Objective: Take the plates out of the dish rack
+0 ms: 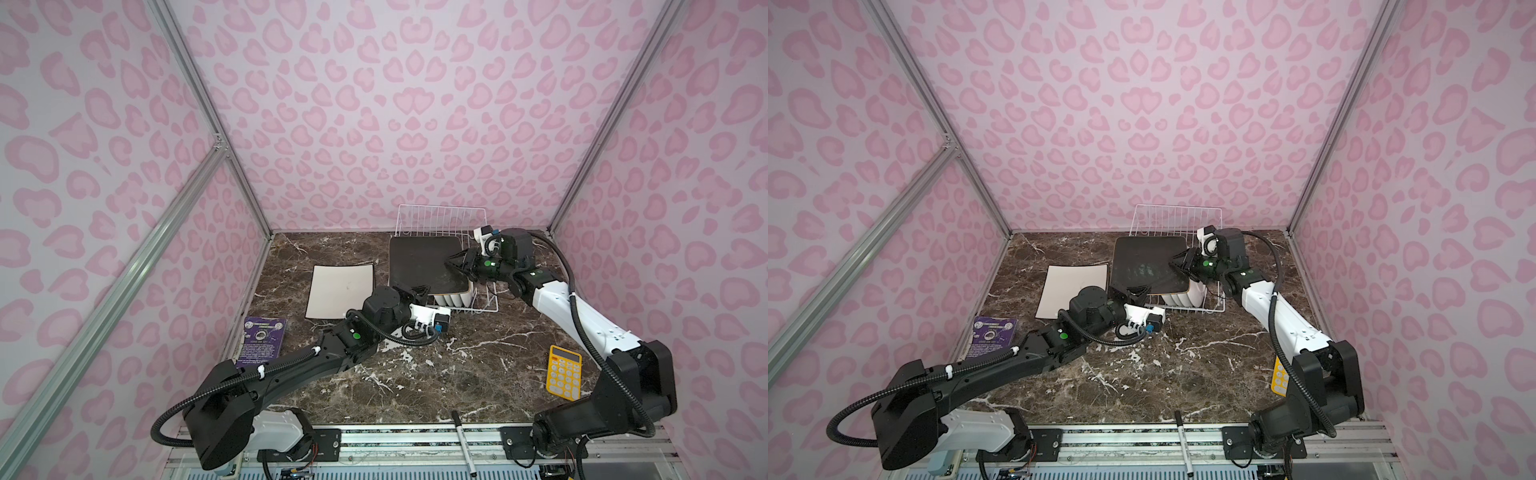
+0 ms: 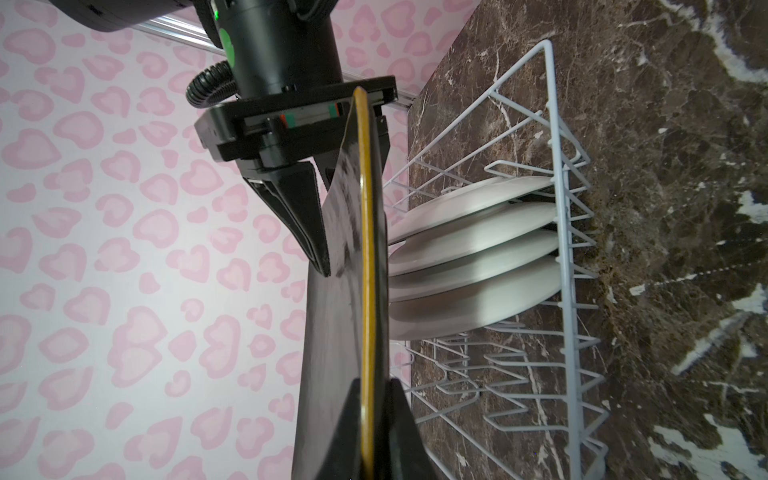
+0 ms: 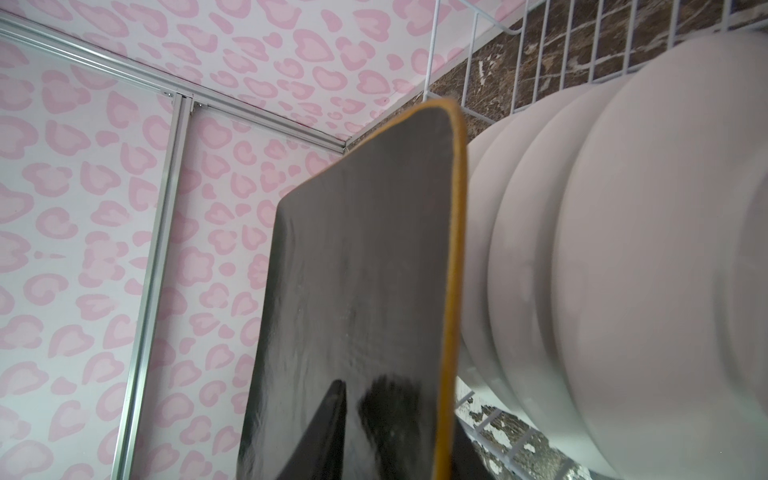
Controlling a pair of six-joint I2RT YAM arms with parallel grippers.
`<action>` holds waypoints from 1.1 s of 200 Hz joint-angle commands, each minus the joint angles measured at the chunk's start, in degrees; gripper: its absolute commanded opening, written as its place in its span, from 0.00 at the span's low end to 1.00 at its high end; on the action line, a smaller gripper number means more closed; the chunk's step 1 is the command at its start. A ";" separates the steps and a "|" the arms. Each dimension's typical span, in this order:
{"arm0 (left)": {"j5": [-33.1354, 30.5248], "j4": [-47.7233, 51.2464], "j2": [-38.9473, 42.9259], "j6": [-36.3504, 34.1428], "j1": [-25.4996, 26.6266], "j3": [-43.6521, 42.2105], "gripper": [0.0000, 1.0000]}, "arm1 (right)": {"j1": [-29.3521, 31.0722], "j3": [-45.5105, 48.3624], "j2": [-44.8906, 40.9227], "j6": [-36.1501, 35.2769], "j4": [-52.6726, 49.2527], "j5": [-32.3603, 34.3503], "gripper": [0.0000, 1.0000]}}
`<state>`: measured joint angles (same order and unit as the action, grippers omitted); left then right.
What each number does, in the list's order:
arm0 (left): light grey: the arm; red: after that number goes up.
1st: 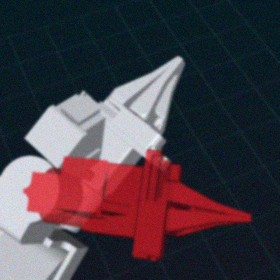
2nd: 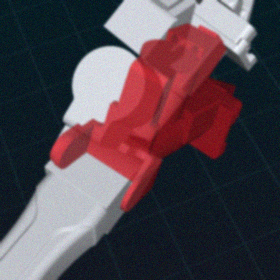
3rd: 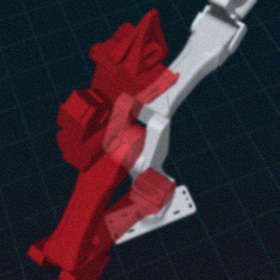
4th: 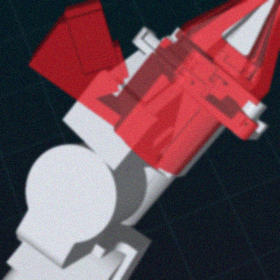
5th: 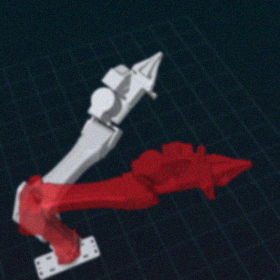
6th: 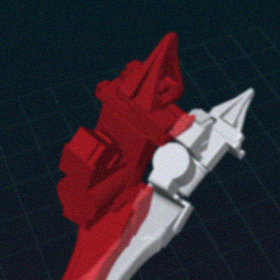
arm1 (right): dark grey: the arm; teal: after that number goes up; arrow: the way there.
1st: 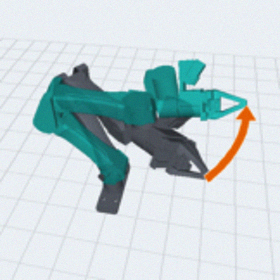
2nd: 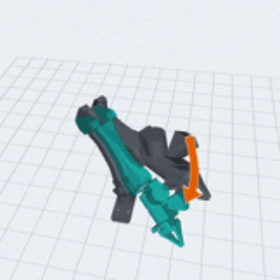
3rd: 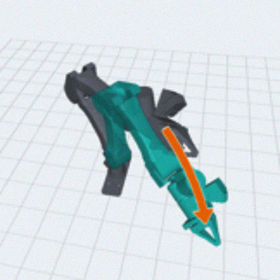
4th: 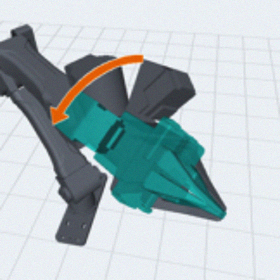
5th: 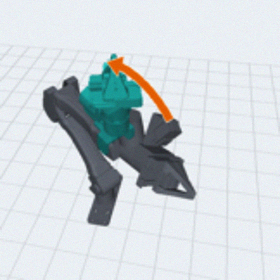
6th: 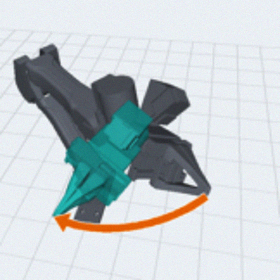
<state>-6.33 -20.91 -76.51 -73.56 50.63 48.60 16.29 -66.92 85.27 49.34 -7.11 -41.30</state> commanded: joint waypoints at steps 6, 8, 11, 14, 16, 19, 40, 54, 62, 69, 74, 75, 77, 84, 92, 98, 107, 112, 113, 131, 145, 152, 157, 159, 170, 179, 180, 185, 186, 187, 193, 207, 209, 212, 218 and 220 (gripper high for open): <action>-1.18 -11.18 -0.25 1.20 0.01 1.34 0.04 | -0.53 0.85 1.00 4.08 7.11 -5.70 0.20; -1.17 -11.11 -0.29 1.46 0.04 1.35 0.04 | -0.49 0.96 1.13 4.33 7.49 -5.96 0.19; -1.30 -10.92 -0.30 1.80 -0.04 1.48 0.04 | -0.48 0.98 1.24 4.77 8.01 -6.25 0.17; -1.32 -10.67 -0.35 2.02 -0.08 1.56 0.04 | -0.49 0.93 1.33 5.13 8.60 -6.61 0.16; -1.32 -10.48 -0.36 2.22 -0.09 1.65 0.04 | -0.48 0.98 1.33 5.28 8.83 -6.78 0.15; -1.32 -10.21 -0.35 2.38 -0.07 1.74 0.04 | -0.47 0.93 1.46 5.55 9.22 -6.99 0.13; -1.86 -8.91 -0.56 3.45 -0.08 2.20 0.04 | -0.52 0.86 1.30 5.53 9.41 -6.76 0.06; -2.12 -8.80 -0.48 4.55 -0.25 2.29 0.04 | -0.58 1.03 0.91 5.33 9.24 -6.34 0.00; -2.20 -8.72 -0.48 5.54 -0.35 2.50 0.04 | -0.73 1.24 0.63 5.33 9.25 -6.10 0.00; -2.05 -8.60 -0.28 6.88 -0.52 2.83 0.09 | -0.88 1.42 0.38 5.40 9.22 -5.84 0.00; -1.87 -8.31 -0.14 7.80 -0.62 3.03 0.14 | -0.99 1.57 0.18 5.49 9.31 -5.51 0.00; -1.86 -8.25 -0.09 8.03 -0.62 3.05 0.15 | -1.00 1.64 0.17 5.50 9.31 -5.44 0.00; -1.74 -8.16 -0.08 8.38 -0.69 3.14 0.18 | -1.00 1.71 -0.02 5.54 9.42 -5.34 0.00; -1.32 -7.66 0.19 9.83 -0.84 3.49 0.27 | -1.08 1.95 -0.28 5.74 9.68 -4.90 0.00; -0.70 -6.87 0.48 11.12 -1.07 3.84 0.35 | -1.25 2.15 -0.57 6.07 9.97 -4.52 0.00; -0.47 -6.55 0.57 11.73 -1.35 3.99 0.42 | -1.40 2.18 -0.68 6.28 10.05 -4.34 0.00; -0.36 -6.06 0.66 12.27 -1.49 4.12 0.51 | -1.57 2.27 -1.01 6.47 10.35 -4.15 0.00; -0.30 -5.58 0.67 12.43 -1.57 4.21 0.59 | -1.63 2.28 -1.19 6.55 10.64 -3.89 0.00; -0.24 -5.48 0.67 12.45 -1.58 4.26 0.61 | -1.62 2.30 -1.22 6.55 10.68 -3.79 0.00; 0.28 -2.71 0.66 12.44 -1.76 4.70 0.69 | -1.86 1.47 -2.32 4.91 9.30 -1.34 0.00; 1.02 -2.21 0.75 12.82 -1.97 4.42 0.76 | -2.38 0.53 -3.26 3.62 8.02 0.29 0.00; 1.38 -2.07 0.94 13.20 -2.11 4.27 0.77 | -2.79 0.28 -3.64 3.61 8.21 0.72 0.00; 1.53 -1.95 0.99 13.54 -2.19 4.22 0.78 | -3.07 0.29 -3.98 3.78 8.63 0.93 0.00; 1.53 -1.86 1.05 13.69 -2.20 4.29 0.78 | -3.21 0.23 -4.02 3.88 8.85 1.02 0.00; 1.66 -1.58 1.51 14.67 -2.18 4.48 0.79 | -3.86 0.51 -4.58 4.48 9.95 1.59 0.00; 1.85 -1.74 1.92 15.76 -2.29 4.62 0.80 | -4.29 0.81 -4.93 5.08 10.81 1.95 0.00; 1.80 -1.80 2.04 15.92 -2.29 4.64 0.80 | -4.40 0.77 -4.98 5.11 10.94 1.94 0.00; 1.91 -1.99 2.27 16.85 -2.42 4.70 0.80 | -4.59 0.97 -5.10 5.44 11.30 2.16 0.00; 1.92 -2.01 2.30 17.04 -2.44 4.68 0.80 | -4.64 1.03 -5.11 5.56 11.36 2.13 0.00; 1.93 -1.98 2.32 17.22 -2.46 4.76 0.80 | -4.67 1.06 -5.16 5.62 11.44 2.16 0.00; 2.08 -1.94 2.65 18.42 -2.47 5.04 0.81 | -4.86 1.31 -5.23 6.07 12.00 2.16 0.00; 2.28 -1.26 3.24 20.79 -2.77 5.78 0.81 | -5.30 2.08 -5.46 7.26 13.53 2.18 0.00; 2.28 -1.25 3.33 21.10 -2.74 5.84 0.81 | -5.31 2.19 -5.47 7.37 13.75 2.23 0.00; 2.24 -1.17 3.50 21.54 -2.74 5.93 0.81 | -5.37 2.45 -5.58 7.57 14.05 2.31 0.00; 2.37 -1.23 3.87 22.38 -2.82 5.98 0.81 | -5.43 2.83 -5.65 7.97 14.65 2.44 0.00; 2.42 -1.24 4.01 22.68 -2.82 5.98 0.81 | -5.47 2.97 -5.65 8.03 14.78 2.45 0.00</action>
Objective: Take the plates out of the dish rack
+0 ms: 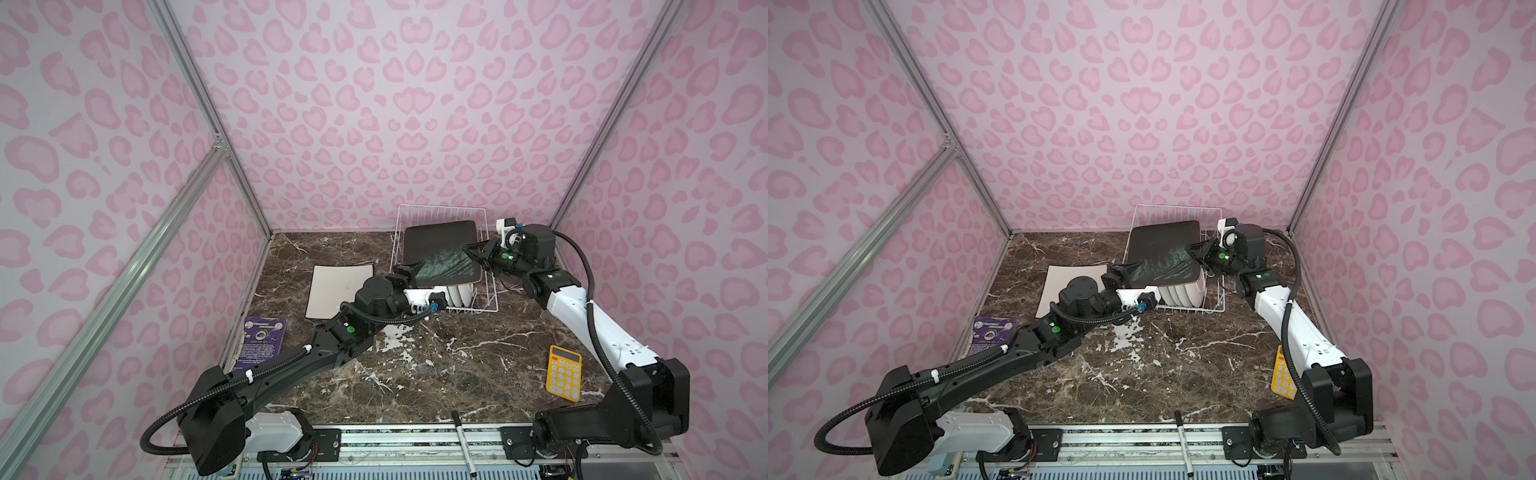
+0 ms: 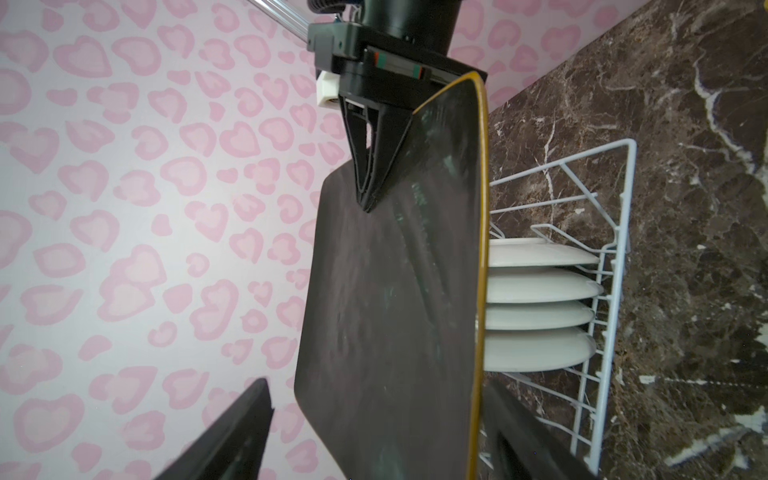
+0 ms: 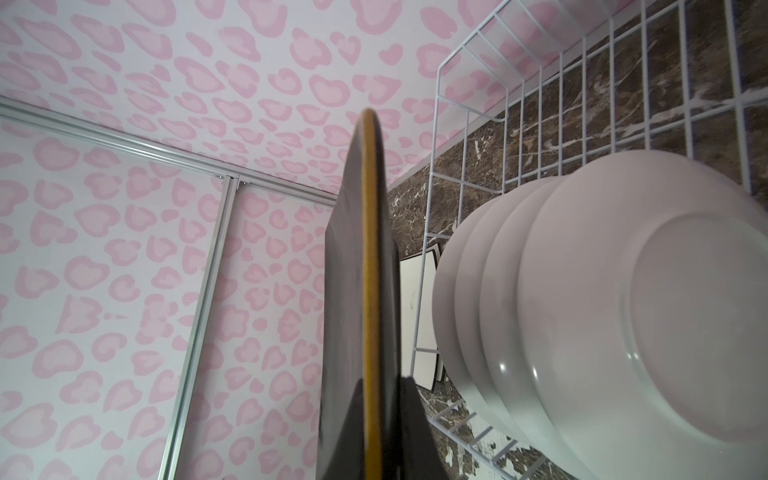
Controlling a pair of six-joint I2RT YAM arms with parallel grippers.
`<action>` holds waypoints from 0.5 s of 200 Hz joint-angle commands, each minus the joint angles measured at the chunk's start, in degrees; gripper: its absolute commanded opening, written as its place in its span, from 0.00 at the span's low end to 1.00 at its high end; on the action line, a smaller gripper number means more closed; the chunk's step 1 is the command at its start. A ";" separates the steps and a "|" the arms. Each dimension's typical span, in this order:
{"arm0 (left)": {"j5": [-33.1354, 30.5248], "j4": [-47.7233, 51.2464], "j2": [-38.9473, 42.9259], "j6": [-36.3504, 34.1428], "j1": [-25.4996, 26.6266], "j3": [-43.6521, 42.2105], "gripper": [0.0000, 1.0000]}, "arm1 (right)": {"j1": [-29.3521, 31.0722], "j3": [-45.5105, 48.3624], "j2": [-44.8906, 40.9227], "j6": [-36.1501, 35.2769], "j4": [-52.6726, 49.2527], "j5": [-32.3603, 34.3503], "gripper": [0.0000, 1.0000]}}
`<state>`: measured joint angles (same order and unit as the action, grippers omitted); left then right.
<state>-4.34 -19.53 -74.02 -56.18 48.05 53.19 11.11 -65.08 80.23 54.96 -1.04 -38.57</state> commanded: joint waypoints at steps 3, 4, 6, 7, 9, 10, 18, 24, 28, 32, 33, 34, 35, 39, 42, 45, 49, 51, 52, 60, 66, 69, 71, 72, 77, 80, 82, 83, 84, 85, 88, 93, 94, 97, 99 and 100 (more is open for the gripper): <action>0.44 -2.71 1.70 5.78 -0.26 1.33 0.81 | -0.30 1.32 -0.68 2.46 8.88 -0.28 0.00; 0.41 -2.79 1.78 5.93 -0.34 1.36 0.81 | -0.30 1.38 -0.68 2.49 8.96 -0.28 0.00; 0.41 -2.97 1.91 6.18 -0.35 1.38 0.81 | -0.30 1.39 -0.68 2.54 9.08 -0.28 0.00; 0.40 -3.06 1.97 6.40 -0.38 1.39 0.81 | -0.35 1.42 -0.68 2.57 9.10 -0.28 0.00; 0.39 -3.32 2.20 6.87 -0.41 1.32 0.81 | -0.38 1.46 -0.75 2.60 9.12 -0.28 0.00; 0.39 -3.45 2.25 7.05 -0.41 1.31 0.81 | -0.39 1.54 -0.76 2.60 9.12 -0.28 0.00; 0.13 -4.75 2.82 8.67 -0.47 1.13 0.81 | -0.55 1.68 -0.84 2.57 8.89 -0.37 0.00; -0.09 -5.29 3.22 9.91 -0.65 1.17 0.81 | -0.65 1.78 -0.94 2.52 8.71 -0.37 0.00; -0.14 -5.42 3.43 10.65 -0.77 1.28 0.81 | -0.73 1.93 -1.07 2.48 8.69 -0.37 0.00; -0.23 -5.30 3.63 11.48 -0.84 1.51 0.81 | -0.79 2.12 -1.17 2.44 8.68 -0.29 0.00; -0.28 -5.28 3.67 11.69 -0.94 1.58 0.81 | -0.85 2.18 -1.23 2.43 8.68 -0.28 0.00; -0.30 -5.27 3.73 11.92 -0.98 1.66 0.81 | -0.89 2.21 -1.22 2.43 8.68 -0.28 0.00; -0.31 -5.17 3.76 12.17 -1.10 1.75 0.81 | -0.90 2.21 -1.26 2.43 8.68 -0.28 0.00; -0.32 -4.93 4.00 13.15 -1.39 1.99 0.81 | -0.79 2.34 -1.34 2.43 8.66 -0.21 0.00; -0.32 -4.70 4.09 13.96 -1.58 2.26 0.81 | -0.87 2.43 -1.38 2.41 8.68 -0.20 0.00; -0.32 -4.49 4.26 14.98 -1.78 2.53 0.81 | -0.91 2.51 -1.39 2.42 8.76 -0.19 0.00; -0.40 -4.18 4.38 16.48 -2.10 3.03 0.82 | -0.92 2.60 -1.46 2.42 8.77 -0.28 0.00; -0.47 -4.00 4.45 17.34 -2.29 3.30 0.83 | -0.92 2.66 -1.47 2.43 8.77 -0.28 0.00; -0.57 -3.88 4.47 17.78 -2.36 3.44 0.83 | -0.92 2.62 -1.47 2.43 8.77 -0.28 0.00; -0.80 -2.96 4.66 21.67 -3.24 4.65 0.84 | -0.92 2.80 -1.56 2.48 8.86 -0.36 0.00; -0.76 -1.99 4.76 24.87 -4.07 5.51 0.85 | -0.88 2.84 -1.56 2.52 8.95 -0.45 0.00; -0.72 -1.52 4.84 26.52 -4.50 6.05 0.86 | -0.89 2.81 -1.56 2.52 8.95 -0.46 0.00; -0.64 -1.22 4.85 27.61 -4.84 6.33 0.86 | -0.91 2.89 -1.56 2.52 8.90 -0.46 0.00; -0.57 -1.04 4.85 28.14 -5.00 6.50 0.86 | -0.92 2.87 -1.61 2.52 8.93 -0.46 0.00; -0.24 -0.35 4.96 30.50 -5.71 7.24 0.87 | -0.92 2.92 -1.65 2.52 9.03 -0.38 0.00; -0.22 -0.14 4.94 32.12 -6.19 7.60 0.89 | -0.92 2.94 -1.70 2.52 9.16 -0.37 0.00; -0.27 0.07 4.94 33.40 -6.49 7.87 0.90 | -0.92 3.05 -1.68 2.52 9.24 -0.33 0.00; -0.30 0.13 4.94 34.03 -6.62 7.97 0.90 | -0.92 3.04 -1.67 2.52 9.27 -0.30 0.00; -0.31 0.16 4.94 34.65 -6.81 8.06 0.90 | -0.92 3.08 -1.66 2.48 9.29 -0.29 0.00; -0.36 0.22 4.94 34.96 -6.95 8.20 0.91 | -0.92 3.05 -1.70 2.50 9.34 -0.29 0.00; -0.40 0.53 4.98 37.03 -7.40 8.53 0.91 | -0.92 3.19 -1.71 2.52 9.50 -0.22 0.00; 0.30 1.08 5.09 40.02 -8.15 9.18 0.91 | -0.92 3.28 -1.59 2.57 9.75 -0.19 0.00; 0.52 1.29 5.10 40.67 -8.46 9.33 0.91 | -0.92 3.29 -1.58 2.59 9.79 -0.19 0.00; 1.31 1.72 5.18 42.56 -9.21 9.58 0.91 | -0.92 3.26 -1.59 2.61 9.90 -0.19 0.00; 1.93 1.87 5.19 43.79 -9.73 9.74 0.91 | -0.92 3.26 -1.50 2.67 9.91 -0.22 0.00; 2.26 1.91 5.20 44.41 -10.00 9.83 0.91 | -0.92 3.28 -1.49 2.69 9.96 -0.20 0.00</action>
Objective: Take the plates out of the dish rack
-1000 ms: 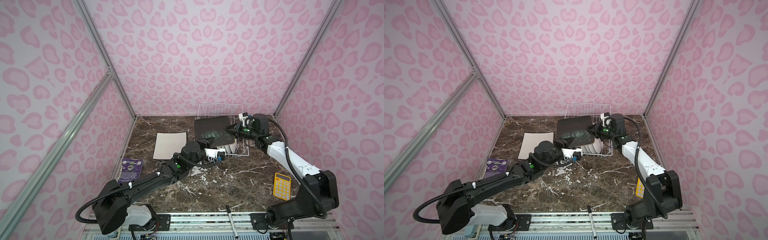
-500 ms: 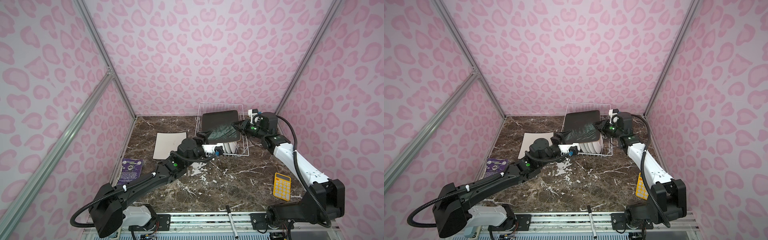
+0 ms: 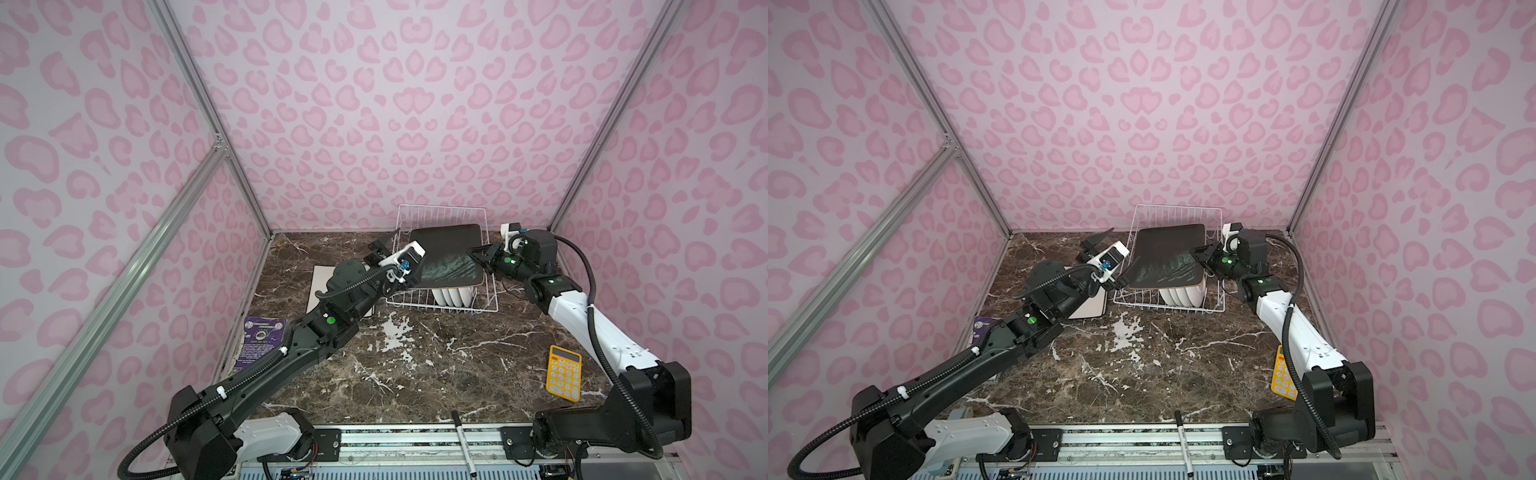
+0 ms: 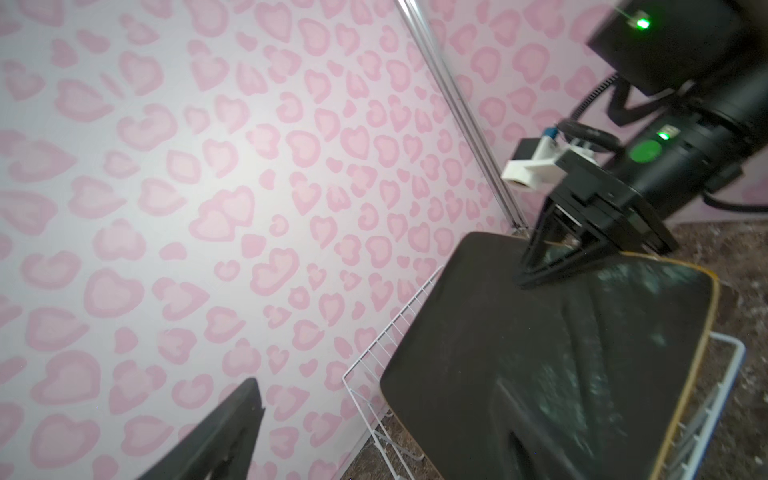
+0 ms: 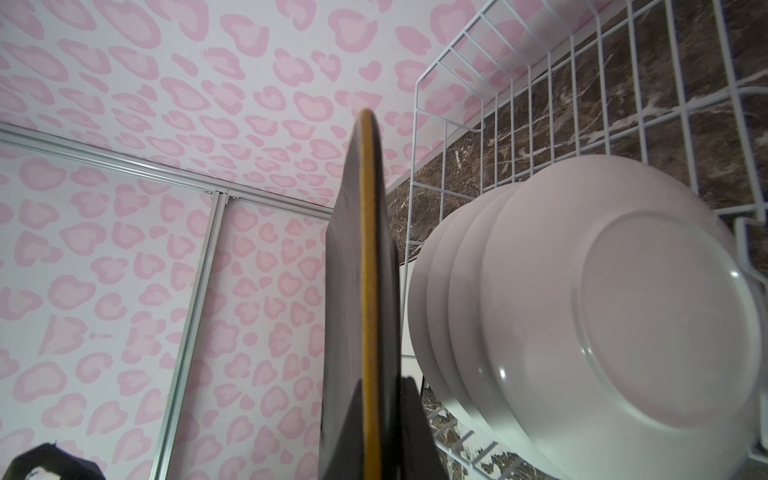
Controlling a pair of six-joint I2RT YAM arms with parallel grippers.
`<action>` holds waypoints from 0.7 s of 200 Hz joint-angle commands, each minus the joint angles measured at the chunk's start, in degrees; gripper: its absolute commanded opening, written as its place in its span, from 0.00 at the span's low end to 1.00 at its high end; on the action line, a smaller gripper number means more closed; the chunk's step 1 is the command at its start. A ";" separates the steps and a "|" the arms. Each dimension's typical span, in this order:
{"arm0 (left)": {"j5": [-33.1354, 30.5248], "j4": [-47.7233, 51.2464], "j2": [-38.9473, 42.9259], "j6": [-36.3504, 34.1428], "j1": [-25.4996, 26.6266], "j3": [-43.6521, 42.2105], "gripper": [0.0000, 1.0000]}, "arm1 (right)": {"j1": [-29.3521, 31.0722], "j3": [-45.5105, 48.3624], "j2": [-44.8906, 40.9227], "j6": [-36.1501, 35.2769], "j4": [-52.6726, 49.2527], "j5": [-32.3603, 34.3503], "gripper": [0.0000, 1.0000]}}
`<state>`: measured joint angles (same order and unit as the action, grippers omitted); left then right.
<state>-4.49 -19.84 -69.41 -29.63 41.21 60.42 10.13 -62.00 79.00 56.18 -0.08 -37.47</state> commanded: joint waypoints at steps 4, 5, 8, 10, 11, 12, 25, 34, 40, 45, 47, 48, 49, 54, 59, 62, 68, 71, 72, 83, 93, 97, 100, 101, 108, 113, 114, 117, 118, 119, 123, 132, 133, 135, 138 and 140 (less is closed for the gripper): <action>3.86 2.30 0.75 20.38 -4.13 2.74 0.91 | 0.06 0.20 -0.17 1.47 9.10 -1.36 0.00; 4.18 2.28 0.76 21.05 -4.39 2.80 0.91 | 0.06 0.16 -0.17 1.47 9.12 -1.41 0.00; 5.13 2.24 0.84 22.98 -5.18 2.85 0.91 | 0.06 0.07 -0.14 1.47 9.20 -1.52 0.00; 5.71 2.12 0.89 24.30 -5.64 2.90 0.92 | 0.06 0.11 -0.09 1.47 9.26 -1.59 0.00; 5.93 2.10 0.87 24.94 -5.89 2.92 0.92 | 0.06 0.12 -0.04 1.47 9.28 -1.61 0.00; 6.18 2.05 0.86 25.57 -6.02 2.98 0.92 | 0.11 0.08 -0.01 1.47 9.29 -1.67 0.00; 8.38 2.25 0.78 32.97 -9.09 3.49 0.94 | 0.14 -0.02 0.13 1.46 9.72 -1.81 0.00; 9.63 3.07 0.36 37.24 -10.98 4.15 0.96 | 0.16 0.07 0.27 1.47 10.06 -1.81 0.00; 11.12 3.88 0.05 39.67 -12.27 4.75 0.96 | 0.15 0.19 0.34 1.47 10.26 -1.81 0.00; 12.44 4.29 -0.30 41.70 -13.34 5.08 0.96 | 0.15 0.27 0.36 1.56 10.33 -1.86 0.00; 12.85 4.46 -0.40 42.40 -13.76 5.24 0.96 | 0.15 0.29 0.39 1.56 10.35 -1.89 0.00; 13.02 4.50 -0.48 42.96 -13.91 5.28 0.96 | 0.15 0.21 0.37 1.52 10.36 -1.94 0.00; 13.20 4.57 -0.52 43.46 -14.11 5.34 0.96 | 0.15 0.16 0.41 1.54 10.36 -1.96 0.00; 13.82 4.78 -0.84 45.74 -15.10 5.55 0.96 | 0.15 0.19 0.45 1.56 10.36 -2.11 0.00; 14.45 4.89 -1.08 48.18 -15.94 5.75 0.96 | 0.15 0.17 0.44 1.46 10.36 -2.24 0.00; 14.84 4.96 -1.32 49.77 -16.51 5.82 0.97 | 0.15 0.19 0.41 1.41 10.36 -2.33 0.00; 15.48 5.25 -1.78 52.58 -17.41 6.13 0.97 | 0.15 0.24 0.37 1.30 10.42 -2.43 0.00; 15.94 5.51 -2.00 53.81 -18.03 6.31 0.97 | 0.15 0.22 0.36 1.23 10.44 -2.43 0.00; 16.10 5.64 -2.07 54.07 -18.20 6.39 0.97 | 0.11 0.26 0.36 1.22 10.45 -2.43 0.00; 17.53 7.09 -3.26 58.33 -19.84 7.32 0.97 | 0.15 0.47 0.34 1.12 10.81 -2.49 0.00; 18.72 9.45 -4.32 59.73 -20.79 8.58 0.97 | 0.16 0.47 0.38 1.12 11.35 -3.08 0.00; 18.97 10.94 -4.85 59.77 -20.97 9.03 0.97 | 0.19 0.45 0.36 1.12 11.49 -3.23 0.00; 19.01 11.71 -5.15 59.82 -21.04 9.35 0.97 | 0.21 0.47 0.36 1.06 11.61 -3.42 0.00; 18.96 11.95 -5.18 59.84 -21.06 9.45 0.97 | 0.23 0.43 0.32 1.04 11.64 -3.45 0.00; 18.99 13.25 -5.91 60.39 -21.37 9.86 0.97 | 0.36 0.40 0.14 0.79 11.85 -3.65 0.00; 19.44 13.97 -6.43 60.98 -21.52 10.25 0.97 | 0.41 0.37 0.02 0.57 11.85 -3.66 0.00; 19.61 14.09 -6.53 61.12 -21.57 10.29 0.97 | 0.41 0.38 -0.03 0.49 11.85 -3.66 0.00; 20.00 14.49 -6.87 61.58 -21.78 10.51 0.97 | 0.49 0.38 -0.11 0.31 11.85 -3.64 0.00; 20.11 14.70 -7.01 61.73 -21.87 10.55 0.97 | 0.50 0.34 -0.14 0.23 11.81 -3.65 0.00; 20.17 14.81 -7.12 61.89 -21.87 10.66 0.97 | 0.50 0.36 -0.15 0.19 11.83 -3.65 0.00; 20.88 15.48 -7.63 62.58 -22.16 11.11 0.97 | 0.57 0.36 -0.23 0.01 11.85 -3.61 0.00; 21.62 17.45 -8.95 64.07 -22.47 11.91 0.98 | 0.66 0.39 -0.32 -0.28 11.79 -3.66 0.00; 21.62 17.68 -9.02 64.34 -22.53 12.04 0.98 | 0.67 0.34 -0.33 -0.28 11.78 -3.66 0.00; 21.65 18.24 -9.37 64.76 -22.57 12.29 0.98 | 0.68 0.29 -0.34 -0.28 11.72 -3.72 0.00; 21.79 19.14 -9.95 65.35 -22.66 12.72 0.98 | 0.68 0.25 -0.26 -0.39 11.67 -3.74 0.00; 21.80 19.84 -10.35 65.74 -22.75 12.99 0.98 | 0.68 0.29 -0.30 -0.38 11.68 -3.79 0.00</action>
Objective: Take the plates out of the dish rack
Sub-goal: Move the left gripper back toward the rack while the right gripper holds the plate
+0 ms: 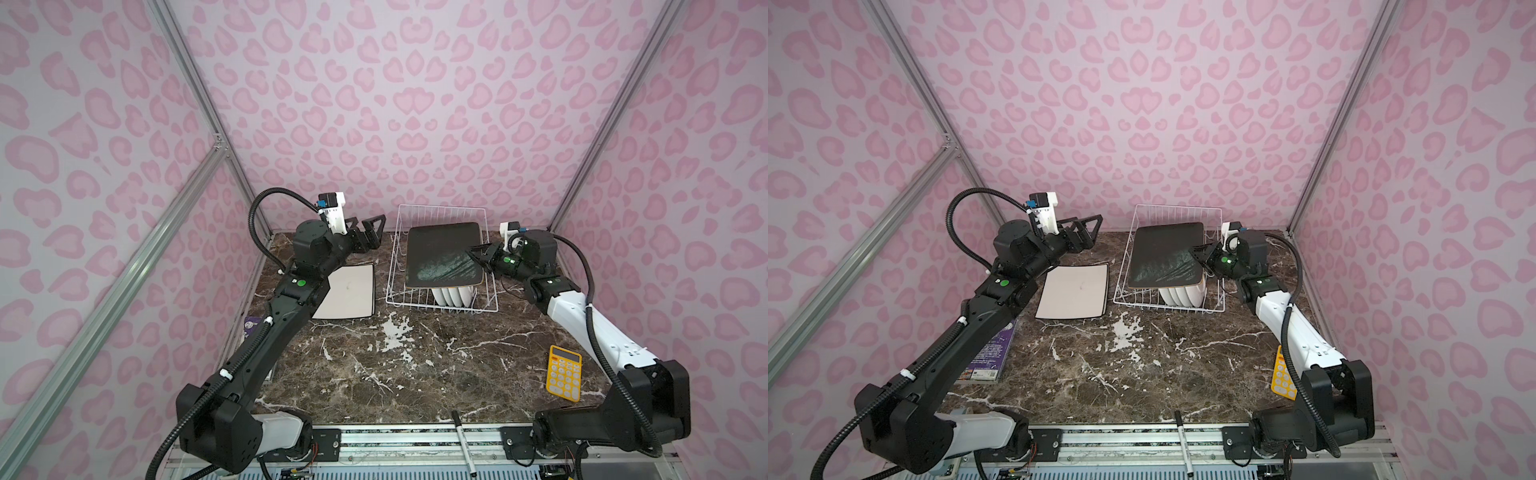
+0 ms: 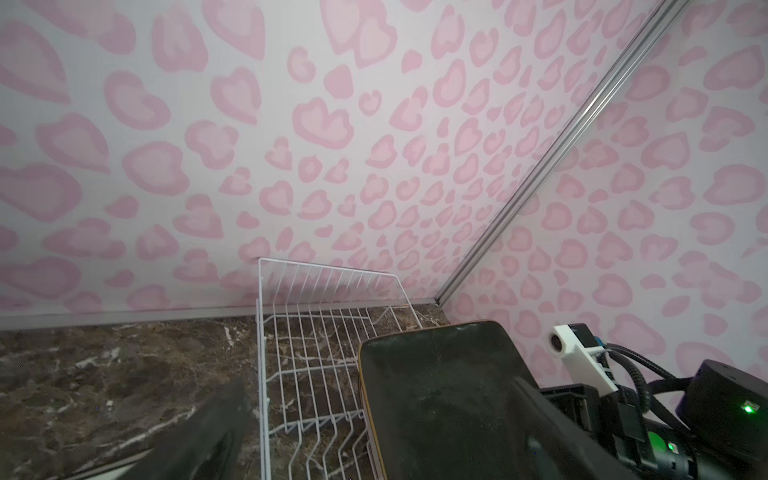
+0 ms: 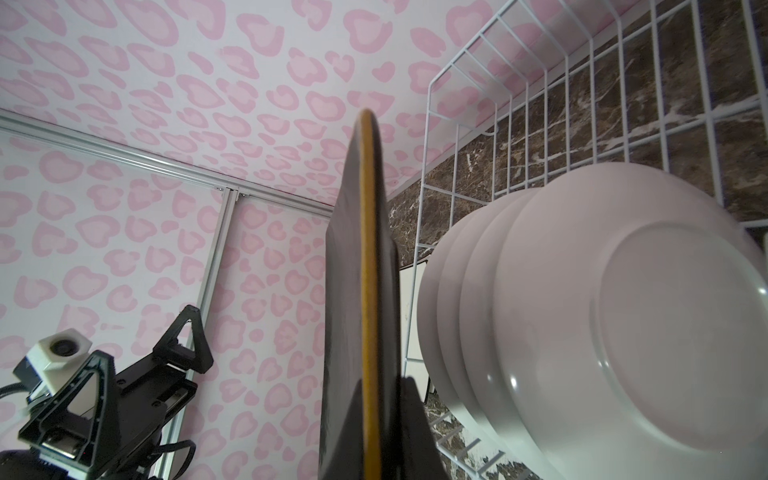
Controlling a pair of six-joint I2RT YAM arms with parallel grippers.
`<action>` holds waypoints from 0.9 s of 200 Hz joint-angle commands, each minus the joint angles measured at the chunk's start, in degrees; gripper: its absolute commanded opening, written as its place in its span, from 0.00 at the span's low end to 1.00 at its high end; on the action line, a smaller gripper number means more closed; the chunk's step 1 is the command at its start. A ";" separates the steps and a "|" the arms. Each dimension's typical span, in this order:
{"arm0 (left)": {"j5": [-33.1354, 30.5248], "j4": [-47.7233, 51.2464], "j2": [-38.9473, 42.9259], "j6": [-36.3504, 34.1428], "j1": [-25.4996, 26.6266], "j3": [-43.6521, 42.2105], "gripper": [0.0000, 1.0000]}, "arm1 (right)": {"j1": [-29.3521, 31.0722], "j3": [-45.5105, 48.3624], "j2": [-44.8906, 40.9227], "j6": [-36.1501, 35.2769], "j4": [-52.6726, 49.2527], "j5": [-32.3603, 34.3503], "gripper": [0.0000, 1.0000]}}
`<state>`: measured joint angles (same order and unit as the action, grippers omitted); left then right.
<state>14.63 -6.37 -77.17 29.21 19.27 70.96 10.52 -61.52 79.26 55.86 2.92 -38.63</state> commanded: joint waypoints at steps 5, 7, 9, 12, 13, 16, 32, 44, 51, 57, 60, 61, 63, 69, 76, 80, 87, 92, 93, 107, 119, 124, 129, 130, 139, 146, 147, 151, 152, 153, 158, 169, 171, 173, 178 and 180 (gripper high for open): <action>3.41 7.77 -3.51 7.79 -1.11 3.19 0.98 | 0.28 -0.21 -0.52 -0.05 8.61 -2.72 0.00; 3.92 8.17 -4.00 8.08 -1.26 3.45 0.98 | 0.29 -0.21 -0.54 -0.04 8.60 -2.75 0.00; 4.55 8.45 -4.38 8.41 -1.38 3.72 0.98 | 0.29 -0.21 -0.56 -0.04 8.55 -2.81 0.00; 5.58 8.75 -4.98 8.91 -1.55 4.01 0.98 | 0.31 -0.19 -0.52 -0.04 8.52 -2.85 0.00; 5.93 8.75 -5.17 9.01 -1.66 4.10 0.98 | 0.34 -0.18 -0.52 -0.04 8.56 -2.81 0.00; 6.96 8.80 -5.67 9.69 -1.82 4.31 0.98 | 0.30 -0.19 -0.59 -0.04 8.64 -2.85 0.00; 12.00 7.75 -8.36 12.30 -2.23 4.60 0.98 | 0.29 0.01 -0.52 -0.29 8.90 -2.93 0.00; 14.51 7.76 -10.42 13.44 -2.24 5.51 0.99 | 0.35 0.02 -0.43 -0.31 9.04 -3.27 0.00; 15.87 8.03 -11.68 14.02 -2.29 5.77 0.99 | 0.36 0.04 -0.43 -0.31 9.12 -3.54 0.00; 17.13 8.05 -12.69 14.54 -2.29 5.77 0.99 | 0.37 0.00 -0.47 -0.40 9.12 -3.64 0.00; 17.71 8.12 -13.27 14.93 -2.23 7.36 0.99 | 0.37 0.03 -0.51 -0.47 9.10 -3.64 0.00; 17.93 8.21 -13.45 15.01 -2.26 7.58 0.99 | 0.42 0.01 -0.51 -0.52 9.11 -3.60 0.00; 18.29 8.28 -13.78 15.29 -2.25 7.80 0.99 | 0.45 0.11 -0.51 -0.56 9.12 -3.57 0.00; 19.30 8.68 -14.92 15.93 -2.23 8.38 0.98 | 0.46 0.17 -0.56 -0.66 9.12 -3.35 0.00; 20.49 9.07 -16.02 16.43 -2.30 9.08 0.98 | 0.46 0.29 -0.58 -0.74 9.12 -3.21 0.00; 21.06 9.05 -16.64 16.72 -2.30 9.31 0.98 | 0.46 0.31 -0.46 -0.75 9.12 -3.19 0.00; 22.49 8.68 -17.57 17.53 -2.22 9.53 0.98 | 0.46 0.29 -0.42 -0.67 9.04 -3.20 0.00; 23.36 8.17 -18.17 18.14 -2.22 9.55 0.98 | 0.46 0.25 -0.21 -0.58 8.95 -3.29 0.00; 23.57 8.10 -18.31 18.28 -2.26 9.55 0.98 | 0.46 0.21 -0.19 -0.58 8.90 -3.33 0.00; 26.30 6.78 -19.88 19.92 -2.26 9.65 0.97 | 0.46 0.30 -0.21 -0.48 9.03 -3.39 0.00; 28.39 6.37 -21.02 20.59 -2.13 9.72 0.95 | 0.46 0.53 -0.08 -0.48 9.26 -3.05 0.00; 29.23 6.37 -21.31 20.67 -2.07 9.72 0.95 | 0.46 0.61 0.08 -0.40 9.41 -3.03 0.00; 30.00 6.19 -21.65 20.83 -2.02 9.65 0.94 | 0.48 0.59 0.17 -0.33 9.54 -3.10 0.00; 30.18 6.15 -21.77 20.90 -1.94 9.64 0.94 | 0.47 0.60 0.18 -0.32 9.59 -3.11 0.00; 31.85 5.76 -22.25 21.06 -1.80 9.53 0.93 | 0.46 0.65 0.35 0.01 9.88 -3.29 0.00; 32.83 5.84 -22.49 20.96 -1.55 9.46 0.92 | 0.47 0.77 0.43 0.28 10.26 -3.31 0.00; 32.92 5.89 -22.54 20.97 -1.49 9.46 0.92 | 0.47 0.82 0.44 0.29 10.35 -3.30 0.00; 33.34 6.01 -22.58 20.80 -1.45 9.38 0.91 | 0.46 0.90 0.45 0.38 10.60 -3.29 0.00; 33.53 6.01 -22.63 20.80 -1.35 9.38 0.91 | 0.46 0.93 0.41 0.43 10.65 -3.29 0.00; 33.57 6.02 -22.65 20.71 -1.34 9.38 0.91 | 0.46 0.94 0.47 0.46 10.72 -3.25 0.00; 33.92 6.29 -22.68 20.38 -1.18 9.38 0.91 | 0.46 1.07 0.54 0.55 10.99 -3.18 0.00; 34.57 7.15 -22.77 19.31 -0.69 9.46 0.90 | 0.54 1.10 0.85 0.72 11.31 -3.37 0.00; 34.69 7.27 -22.83 19.13 -0.60 9.53 0.90 | 0.55 1.08 0.95 0.74 11.32 -3.44 0.00; 34.74 7.50 -22.85 18.95 -0.47 9.61 0.90 | 0.55 1.06 1.04 0.81 11.41 -3.53 0.00; 35.07 7.94 -22.99 18.50 -0.37 9.71 0.90 | 0.55 0.92 1.20 0.90 11.44 -3.76 0.00; 35.17 8.13 -23.00 18.27 -0.31 9.79 0.90 | 0.53 0.91 1.30 0.92 11.44 -3.81 0.00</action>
<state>45.67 1.76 -99.59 49.36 18.37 79.88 10.87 -60.49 80.01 55.22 5.17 -40.16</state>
